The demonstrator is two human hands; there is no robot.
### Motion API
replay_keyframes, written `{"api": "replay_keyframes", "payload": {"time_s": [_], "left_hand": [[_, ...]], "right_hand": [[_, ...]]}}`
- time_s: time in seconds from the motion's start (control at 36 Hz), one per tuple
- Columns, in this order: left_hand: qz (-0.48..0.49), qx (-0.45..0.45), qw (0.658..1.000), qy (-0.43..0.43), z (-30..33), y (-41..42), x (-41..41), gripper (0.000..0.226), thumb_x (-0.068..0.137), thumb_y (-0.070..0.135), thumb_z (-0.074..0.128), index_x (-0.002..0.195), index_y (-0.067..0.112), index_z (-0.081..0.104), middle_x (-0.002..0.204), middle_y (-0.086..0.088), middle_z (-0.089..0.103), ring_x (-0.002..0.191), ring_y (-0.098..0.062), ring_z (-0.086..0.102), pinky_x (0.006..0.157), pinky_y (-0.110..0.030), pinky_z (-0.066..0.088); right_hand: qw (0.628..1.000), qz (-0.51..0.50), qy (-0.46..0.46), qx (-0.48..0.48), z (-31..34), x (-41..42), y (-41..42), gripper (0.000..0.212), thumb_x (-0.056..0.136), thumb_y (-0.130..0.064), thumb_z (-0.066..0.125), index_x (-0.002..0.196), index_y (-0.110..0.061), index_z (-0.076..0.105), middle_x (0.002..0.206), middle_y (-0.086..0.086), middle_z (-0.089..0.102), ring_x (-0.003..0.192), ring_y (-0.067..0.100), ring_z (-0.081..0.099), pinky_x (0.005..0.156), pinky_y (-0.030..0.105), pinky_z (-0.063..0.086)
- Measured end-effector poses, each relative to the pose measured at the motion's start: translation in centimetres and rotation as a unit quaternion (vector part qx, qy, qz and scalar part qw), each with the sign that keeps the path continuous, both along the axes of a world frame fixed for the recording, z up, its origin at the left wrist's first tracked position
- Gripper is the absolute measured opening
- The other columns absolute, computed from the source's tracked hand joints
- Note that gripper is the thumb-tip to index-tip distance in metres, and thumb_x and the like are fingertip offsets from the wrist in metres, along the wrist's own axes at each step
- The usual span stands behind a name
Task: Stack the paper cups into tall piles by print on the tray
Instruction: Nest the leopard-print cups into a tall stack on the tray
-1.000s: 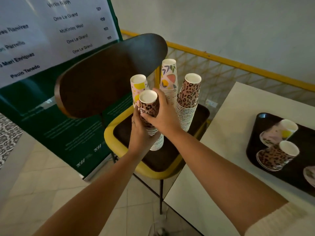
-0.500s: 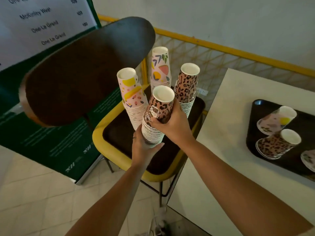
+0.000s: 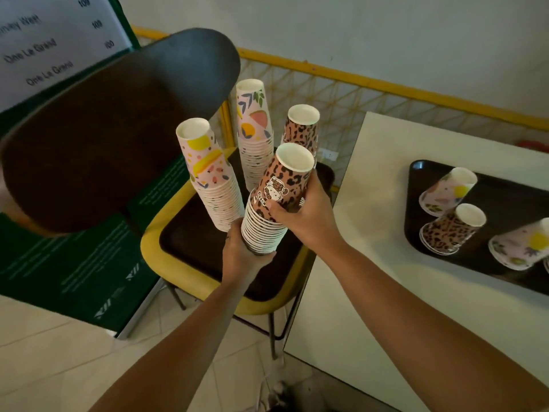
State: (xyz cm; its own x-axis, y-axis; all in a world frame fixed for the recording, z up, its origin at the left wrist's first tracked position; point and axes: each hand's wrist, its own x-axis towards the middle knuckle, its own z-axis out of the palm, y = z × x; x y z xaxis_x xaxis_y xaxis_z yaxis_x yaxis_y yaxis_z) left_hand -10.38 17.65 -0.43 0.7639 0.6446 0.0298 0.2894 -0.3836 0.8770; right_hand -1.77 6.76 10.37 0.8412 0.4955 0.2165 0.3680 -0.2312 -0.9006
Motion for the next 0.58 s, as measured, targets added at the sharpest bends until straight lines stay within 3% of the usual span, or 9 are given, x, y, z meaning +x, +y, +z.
{"api": "replay_keyframes", "payload": {"time_s": [0.06, 0.11, 0.22, 0.31, 0.44, 0.5, 0.58], "left_hand": [[-0.028, -0.007, 1.0, 0.001, 0.6, -0.2, -0.2, 0.099, 0.051, 0.023, 0.089, 0.134, 0.02, 0.037, 0.124, -0.001, 0.055, 0.119, -0.019, 0.051, 0.093, -0.04, 0.05], [-0.054, -0.016, 0.998, 0.0, 1.3, -0.5, -0.2, 0.099, 0.05, 0.023, 0.09, 0.134, 0.023, 0.037, 0.124, 0.002, 0.055, 0.119, -0.016, 0.049, 0.094, -0.04, 0.049], [-0.107, -0.039, 0.993, 0.006, 2.7, -2.3, 0.6, 0.098, 0.048, 0.022, 0.091, 0.132, 0.024, 0.039, 0.122, 0.006, 0.054, 0.117, -0.013, 0.048, 0.093, -0.036, 0.049], [-0.155, -0.073, 0.985, 0.013, 3.5, -4.9, 1.7, 0.102, 0.047, 0.023, 0.091, 0.133, 0.027, 0.036, 0.124, 0.005, 0.054, 0.117, -0.015, 0.05, 0.095, -0.043, 0.05], [-0.222, -0.137, 0.966, 0.003, 4.6, -10.4, 3.6, 0.106, 0.041, 0.03, 0.089, 0.134, 0.03, 0.038, 0.124, 0.007, 0.057, 0.115, -0.014, 0.054, 0.094, -0.043, 0.051], [-0.244, -0.147, 0.959, 0.004, 5.0, -12.7, 4.4, 0.104, 0.037, 0.033, 0.087, 0.13, 0.029, 0.041, 0.121, 0.008, 0.058, 0.113, -0.014, 0.055, 0.091, -0.039, 0.052], [-0.279, -0.132, 0.951, 0.008, 5.7, -16.1, 5.6, 0.087, 0.045, 0.024, 0.09, 0.118, 0.033, 0.044, 0.106, 0.016, 0.059, 0.101, -0.008, 0.057, 0.076, -0.024, 0.052]], "right_hand": [[1.0, -0.007, -0.004, 0.004, 0.8, -0.1, -0.8, 0.087, 0.065, -0.036, 0.079, 0.137, -0.016, 0.034, 0.13, -0.002, 0.053, 0.117, 0.003, 0.049, 0.095, 0.013, 0.041], [1.0, -0.014, -0.006, 0.0, 1.5, -0.1, -1.8, 0.087, 0.063, -0.043, 0.075, 0.136, -0.017, 0.035, 0.13, -0.002, 0.054, 0.118, 0.007, 0.051, 0.093, 0.016, 0.042], [0.999, -0.033, -0.006, -0.008, 2.8, 0.2, -4.5, 0.079, 0.068, -0.036, 0.079, 0.133, -0.017, 0.037, 0.129, -0.002, 0.054, 0.116, 0.008, 0.051, 0.088, 0.013, 0.041], [0.998, -0.055, -0.003, -0.016, 3.9, 0.3, -7.1, 0.078, 0.07, -0.034, 0.077, 0.134, -0.019, 0.035, 0.132, -0.003, 0.051, 0.117, 0.008, 0.048, 0.092, 0.022, 0.044], [0.994, -0.104, 0.001, -0.02, 5.3, 0.4, -12.4, 0.082, 0.068, -0.038, 0.076, 0.136, -0.019, 0.034, 0.133, -0.003, 0.05, 0.12, 0.01, 0.049, 0.098, 0.031, 0.045], [0.992, -0.122, 0.01, -0.016, 5.8, 0.5, -14.8, 0.082, 0.066, -0.04, 0.076, 0.135, -0.021, 0.035, 0.131, -0.006, 0.052, 0.118, 0.008, 0.051, 0.097, 0.031, 0.047], [0.989, -0.145, 0.025, -0.016, 6.3, 0.4, -18.6, 0.08, 0.068, -0.036, 0.078, 0.133, -0.024, 0.034, 0.124, -0.012, 0.052, 0.112, 0.004, 0.051, 0.092, 0.024, 0.047]]}}
